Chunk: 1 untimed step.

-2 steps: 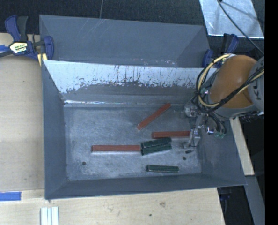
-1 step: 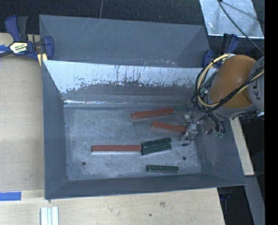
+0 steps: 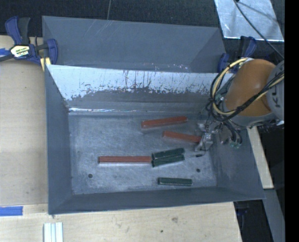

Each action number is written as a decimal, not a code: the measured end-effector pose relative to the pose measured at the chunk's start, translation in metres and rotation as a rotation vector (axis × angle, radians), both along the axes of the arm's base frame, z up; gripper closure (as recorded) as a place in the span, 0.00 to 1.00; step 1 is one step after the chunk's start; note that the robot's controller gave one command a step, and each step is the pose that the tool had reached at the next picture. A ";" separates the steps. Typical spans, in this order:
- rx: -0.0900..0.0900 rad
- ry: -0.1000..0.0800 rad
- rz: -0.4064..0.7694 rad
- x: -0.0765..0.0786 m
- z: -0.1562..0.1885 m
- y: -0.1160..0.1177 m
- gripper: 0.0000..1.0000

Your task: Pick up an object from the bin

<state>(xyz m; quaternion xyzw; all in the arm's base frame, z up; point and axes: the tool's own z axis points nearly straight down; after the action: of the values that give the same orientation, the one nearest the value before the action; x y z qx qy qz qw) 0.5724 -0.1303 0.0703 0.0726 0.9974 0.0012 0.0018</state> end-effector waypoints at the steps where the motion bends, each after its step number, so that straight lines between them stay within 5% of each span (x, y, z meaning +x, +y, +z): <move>1: 0.000 0.001 -0.002 0.000 0.002 0.000 1.00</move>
Offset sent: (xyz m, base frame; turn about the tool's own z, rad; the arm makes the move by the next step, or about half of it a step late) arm -0.0001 -0.0002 0.0415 0.0000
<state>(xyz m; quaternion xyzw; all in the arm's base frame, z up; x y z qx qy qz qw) 0.5722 -0.1303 0.0719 0.0735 0.9973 0.0012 0.0015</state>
